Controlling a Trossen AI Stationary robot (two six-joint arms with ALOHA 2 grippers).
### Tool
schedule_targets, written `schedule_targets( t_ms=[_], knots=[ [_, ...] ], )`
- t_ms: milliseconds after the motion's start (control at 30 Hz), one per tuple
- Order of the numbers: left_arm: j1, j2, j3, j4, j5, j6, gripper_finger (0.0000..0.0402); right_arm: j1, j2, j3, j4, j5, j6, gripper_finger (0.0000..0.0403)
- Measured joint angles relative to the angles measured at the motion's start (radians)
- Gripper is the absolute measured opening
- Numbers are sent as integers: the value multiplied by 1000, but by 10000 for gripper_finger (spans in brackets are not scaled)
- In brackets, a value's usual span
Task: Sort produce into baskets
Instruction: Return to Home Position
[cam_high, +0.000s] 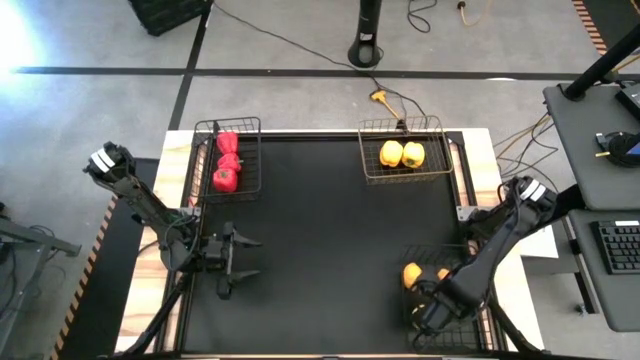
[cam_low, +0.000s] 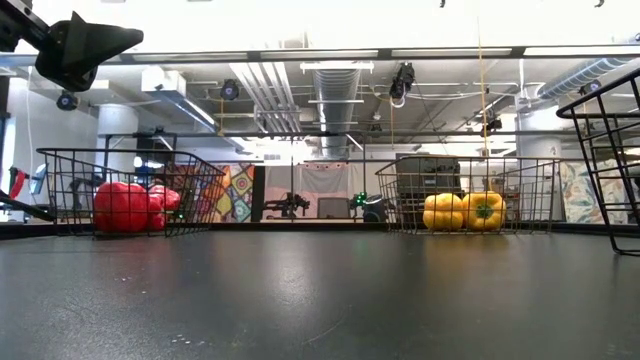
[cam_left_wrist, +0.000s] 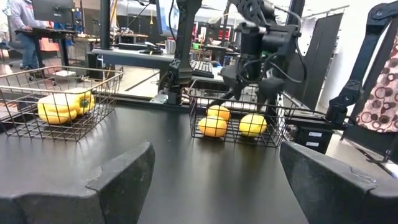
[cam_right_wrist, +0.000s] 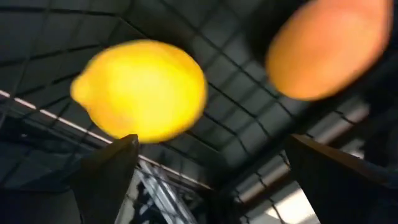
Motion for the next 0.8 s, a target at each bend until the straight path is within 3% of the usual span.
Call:
schedule_targets(
  t_ms=[167, 333, 500, 633, 733, 800],
  knots=[
    [0, 0, 0, -3, 0, -32, 330, 2, -32, 110, -201, 52, -19, 398],
    [1, 0, 1, -8, 0, -81, 330, -12, -86, 189, -306, 340, -127, 397],
    [81, -10, 41, -7, 69, 53, 330, -131, -200, 151, -276, 589, -376, 356],
    [248, -11, 72, -7, 121, 102, 330, -338, -288, 45, -42, 621, -734, 283],
    [401, -8, 79, -9, 226, 84, 330, -490, -317, -57, 337, 590, -1129, 219],
    [505, -2, 87, -9, 335, 47, 330, -570, -318, -129, 618, 511, -1391, 176]
  ],
)
